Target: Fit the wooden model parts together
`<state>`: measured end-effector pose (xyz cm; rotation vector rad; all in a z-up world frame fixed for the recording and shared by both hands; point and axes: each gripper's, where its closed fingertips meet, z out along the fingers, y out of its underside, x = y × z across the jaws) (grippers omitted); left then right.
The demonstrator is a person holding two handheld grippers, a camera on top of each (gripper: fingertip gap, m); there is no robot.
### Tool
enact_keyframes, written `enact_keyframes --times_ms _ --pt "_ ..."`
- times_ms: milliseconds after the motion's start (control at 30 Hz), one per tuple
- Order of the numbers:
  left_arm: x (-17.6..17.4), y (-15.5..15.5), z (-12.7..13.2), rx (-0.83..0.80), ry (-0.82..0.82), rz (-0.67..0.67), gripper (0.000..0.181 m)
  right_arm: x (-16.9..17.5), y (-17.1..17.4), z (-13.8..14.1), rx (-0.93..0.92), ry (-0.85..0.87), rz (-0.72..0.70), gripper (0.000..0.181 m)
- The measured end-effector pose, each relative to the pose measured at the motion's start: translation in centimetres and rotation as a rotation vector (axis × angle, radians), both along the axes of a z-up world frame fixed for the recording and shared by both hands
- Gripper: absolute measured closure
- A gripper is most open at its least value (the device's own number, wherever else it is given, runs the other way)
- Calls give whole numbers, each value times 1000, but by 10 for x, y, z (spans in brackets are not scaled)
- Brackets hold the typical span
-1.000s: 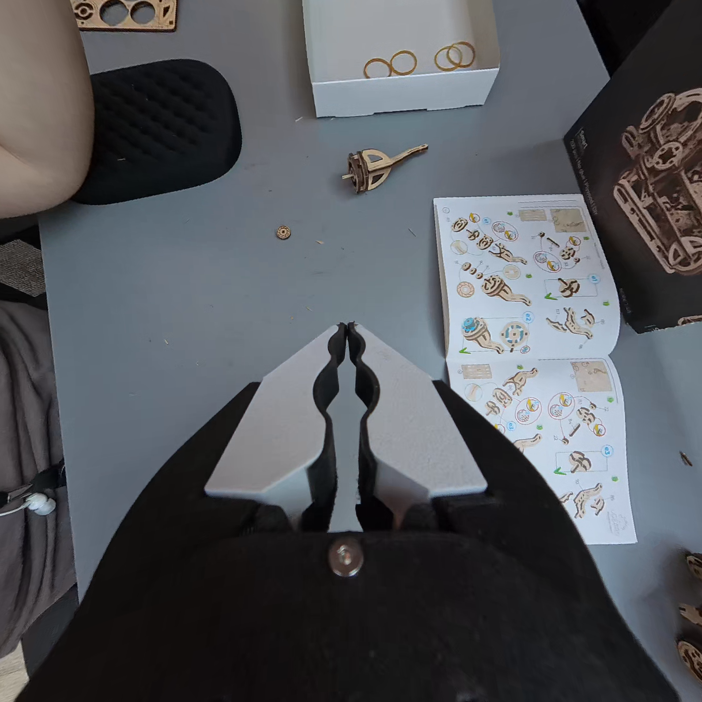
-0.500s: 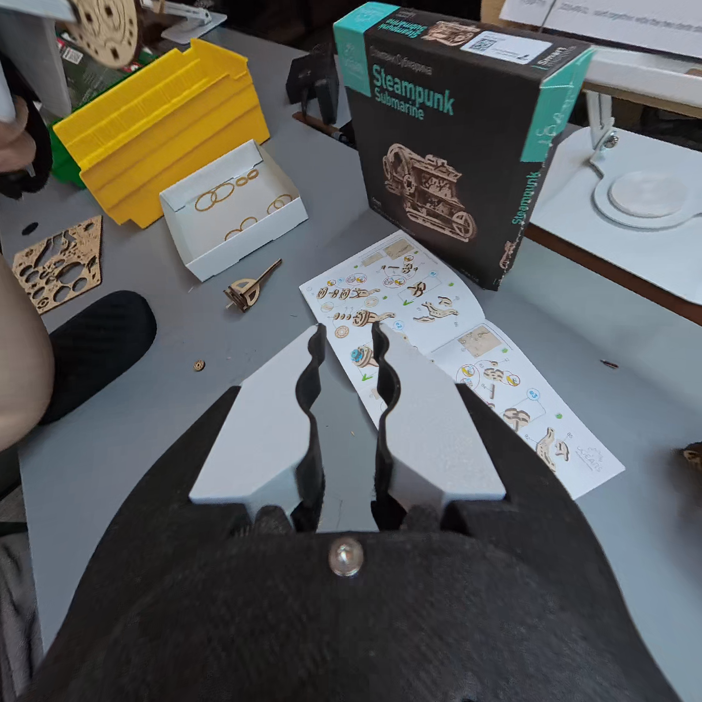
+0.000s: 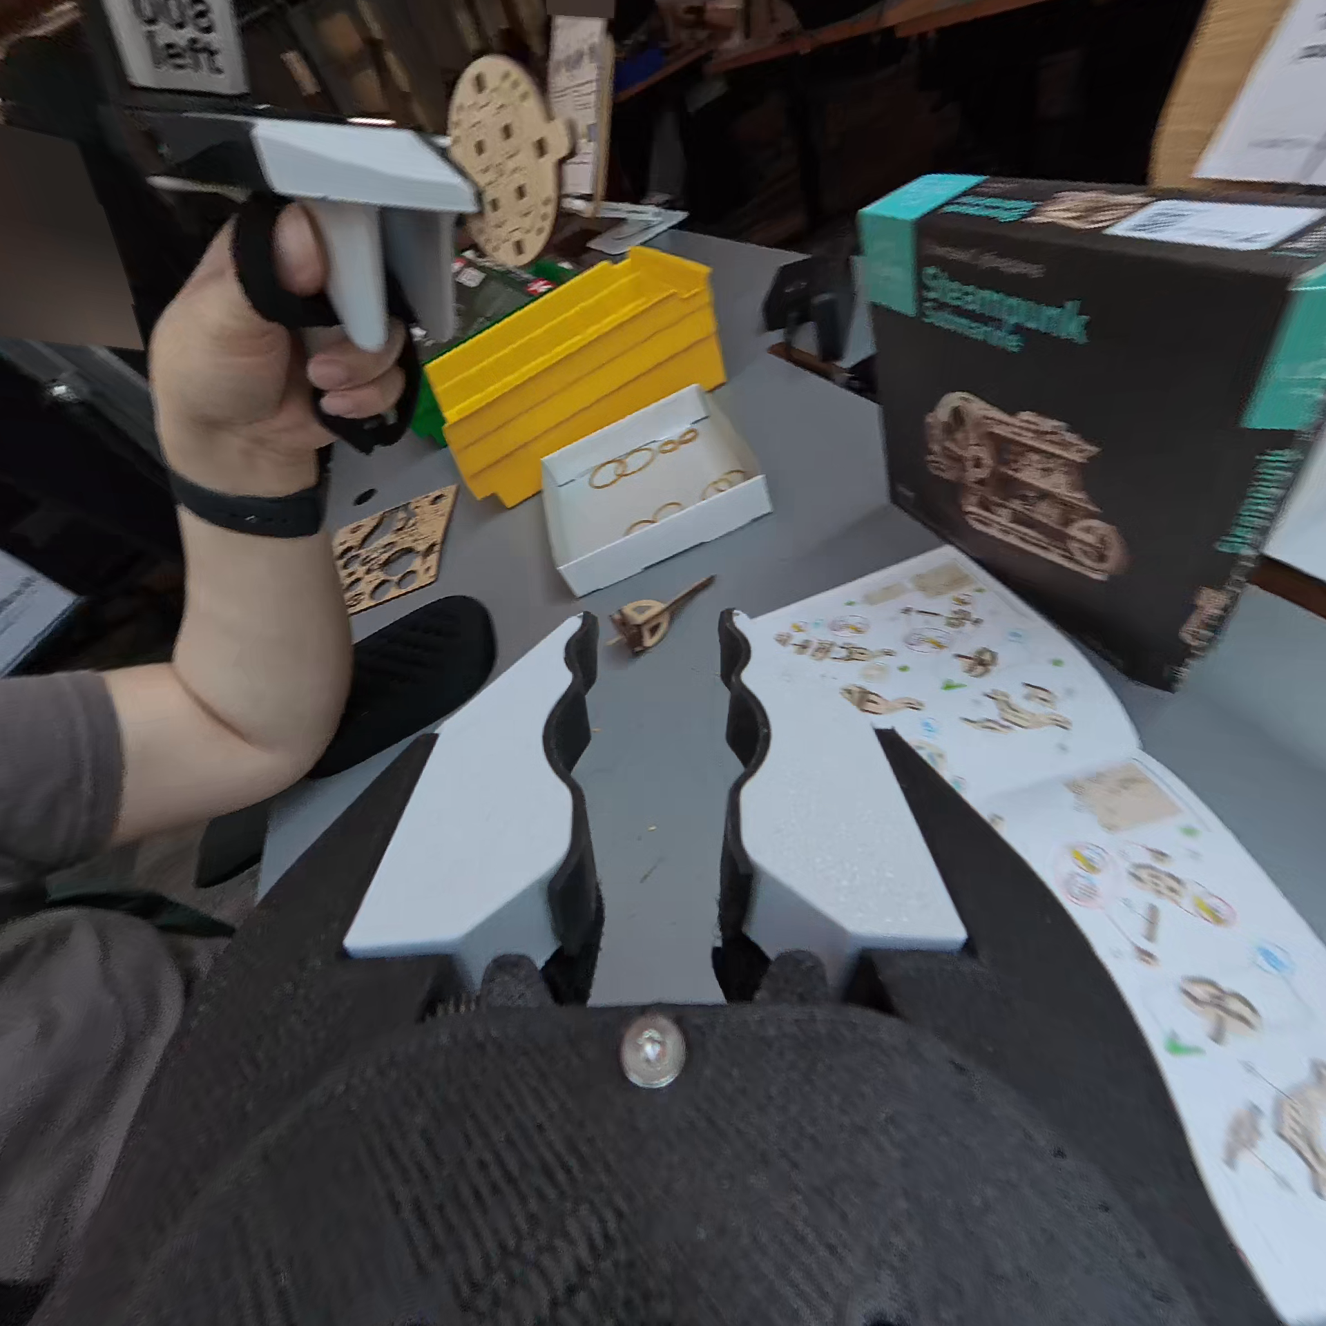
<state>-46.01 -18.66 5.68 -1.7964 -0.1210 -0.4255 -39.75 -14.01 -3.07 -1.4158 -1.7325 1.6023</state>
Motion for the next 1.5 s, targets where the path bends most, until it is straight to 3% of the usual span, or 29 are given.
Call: enact_keyframes --times_ms 33,200,333,400,467,533,600,633,667,733,800,867,1033,1133,1200,1267,1333,1400,1500 --pt "0 -3 7 28 2 3 180 5 -25 -1 -23 -3 115 149" --pt "-10 -33 49 194 33 83 180 17 -112 -21 -105 -75 384 151" --pt "-13 -51 65 255 33 104 181 18 -133 -23 -35 -14 397 151" --pt "-14 -56 70 278 31 110 181 5 -94 2 89 138 203 162" --pt "-15 -61 75 297 33 117 180 -1 0 39 281 275 -185 162" --pt "-17 -64 77 304 31 118 180 30 100 82 439 386 -574 167" --pt "-17 -65 76 297 22 109 180 64 150 105 452 411 -723 170" --pt "-17 -64 74 289 16 99 180 71 156 108 398 402 -696 170" --pt "-17 -62 71 276 8 90 180 71 143 107 322 394 -564 174" --pt "-15 -55 63 241 -11 68 180 70 88 88 134 272 -153 176" --pt "-8 -45 55 207 -32 31 181 77 41 65 -12 107 144 175" --pt "0 -35 48 180 -37 -7 180 73 13 52 -12 92 267 178" --pt "12 -18 37 151 7 -20 180 38 -29 9 173 65 270 162" --pt "-5 -19 48 221 116 116 180 22 -63 -4 331 145 272 154" --pt "-26 -35 70 342 226 282 180 3 -45 7 487 222 65 152" --pt "-42 -56 88 434 291 411 181 -2 18 45 549 332 -309 151" --pt "-41 -64 92 441 273 398 181 17 68 77 546 423 -516 149" --pt "-30 -60 89 408 202 301 181 28 87 85 521 431 -527 142" --pt "-9 -38 58 242 48 110 181 26 52 51 435 237 -219 146"
